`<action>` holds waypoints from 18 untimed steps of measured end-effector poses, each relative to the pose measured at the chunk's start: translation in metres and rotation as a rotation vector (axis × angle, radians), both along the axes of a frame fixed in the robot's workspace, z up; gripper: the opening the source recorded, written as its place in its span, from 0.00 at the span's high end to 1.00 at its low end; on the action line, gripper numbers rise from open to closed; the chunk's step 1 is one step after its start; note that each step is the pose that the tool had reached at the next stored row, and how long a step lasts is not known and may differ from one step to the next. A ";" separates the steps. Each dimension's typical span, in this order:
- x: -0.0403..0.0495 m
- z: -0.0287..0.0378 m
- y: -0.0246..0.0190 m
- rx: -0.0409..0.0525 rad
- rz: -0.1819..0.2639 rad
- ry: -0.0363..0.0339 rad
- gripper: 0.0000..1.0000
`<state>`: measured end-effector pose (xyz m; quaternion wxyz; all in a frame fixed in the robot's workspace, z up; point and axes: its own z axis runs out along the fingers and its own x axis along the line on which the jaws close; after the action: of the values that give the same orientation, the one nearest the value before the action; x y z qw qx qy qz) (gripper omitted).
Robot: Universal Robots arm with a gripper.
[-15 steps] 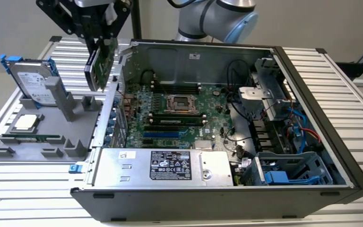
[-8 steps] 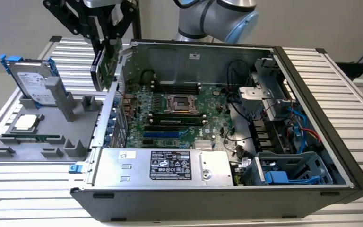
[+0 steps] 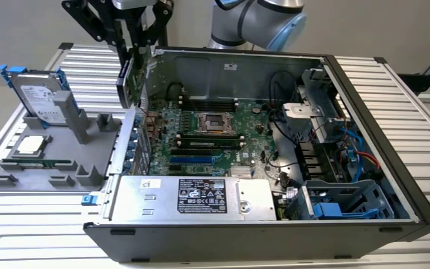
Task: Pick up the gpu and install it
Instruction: 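Pick up the gpu and move the gpu toward the slot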
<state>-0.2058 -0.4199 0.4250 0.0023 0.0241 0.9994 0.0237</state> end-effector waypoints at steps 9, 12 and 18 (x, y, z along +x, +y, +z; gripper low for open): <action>0.0115 0.0000 0.0000 0.0000 0.000 0.0000 1.00; 0.0157 0.0000 0.0000 0.0000 0.000 0.0000 1.00; 0.0240 0.0000 0.0000 -0.0001 0.000 0.0001 1.00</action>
<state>-0.1818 -0.4199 0.4251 0.0022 0.0241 0.9994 0.0237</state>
